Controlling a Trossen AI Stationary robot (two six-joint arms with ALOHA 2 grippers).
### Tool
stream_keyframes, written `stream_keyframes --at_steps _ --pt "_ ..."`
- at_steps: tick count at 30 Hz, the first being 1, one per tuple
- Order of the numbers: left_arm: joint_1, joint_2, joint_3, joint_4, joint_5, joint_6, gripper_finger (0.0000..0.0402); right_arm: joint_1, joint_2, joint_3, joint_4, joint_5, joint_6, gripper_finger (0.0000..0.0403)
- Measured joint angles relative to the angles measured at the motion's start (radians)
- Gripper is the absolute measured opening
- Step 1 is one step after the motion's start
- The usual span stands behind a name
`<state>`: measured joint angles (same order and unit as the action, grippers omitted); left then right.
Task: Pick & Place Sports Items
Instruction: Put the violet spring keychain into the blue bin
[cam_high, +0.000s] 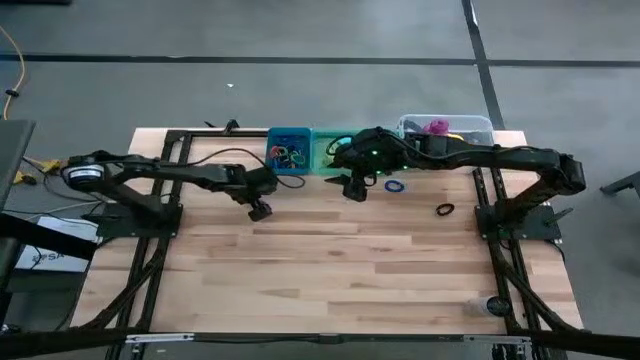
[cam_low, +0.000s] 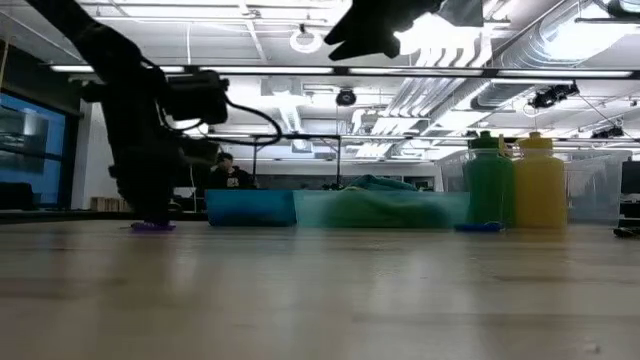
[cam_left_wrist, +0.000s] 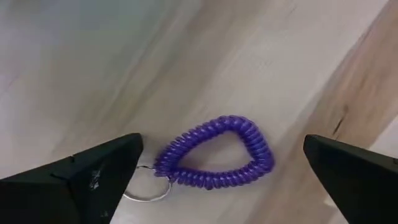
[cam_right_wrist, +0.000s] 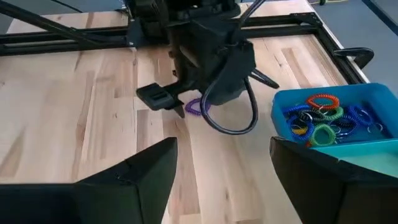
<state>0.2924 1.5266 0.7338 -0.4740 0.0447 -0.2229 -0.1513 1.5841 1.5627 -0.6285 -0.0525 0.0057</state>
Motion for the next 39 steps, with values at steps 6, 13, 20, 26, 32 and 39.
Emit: stream_keyframes --at_steps 6,13,20,26,32,39 --pt "-0.021 0.089 0.001 -0.022 -0.025 -0.004 0.0300 -0.001 0.000 0.000 -0.002 0.001 -0.010 0.0204" --pt "-0.062 0.123 0.002 -0.001 -0.034 -0.023 0.0137 -0.002 0.001 0.000 -0.003 0.001 -0.010 0.0204" --pt "-0.074 0.102 -0.002 0.011 0.007 -0.037 0.0008 -0.002 0.001 0.000 -0.003 0.037 -0.011 0.0204" --pt "-0.068 0.004 -0.001 -0.063 0.069 -0.037 0.0006 -0.003 -0.002 0.000 -0.004 0.061 -0.011 0.0204" --pt "-0.027 -0.190 0.041 -0.150 0.082 -0.064 0.0006 -0.003 -0.035 0.000 -0.011 0.051 -0.011 0.0204" --pt "0.063 -0.382 0.160 -0.156 0.046 -0.047 0.0006 -0.012 -0.076 0.000 -0.012 0.056 -0.010 0.0204"
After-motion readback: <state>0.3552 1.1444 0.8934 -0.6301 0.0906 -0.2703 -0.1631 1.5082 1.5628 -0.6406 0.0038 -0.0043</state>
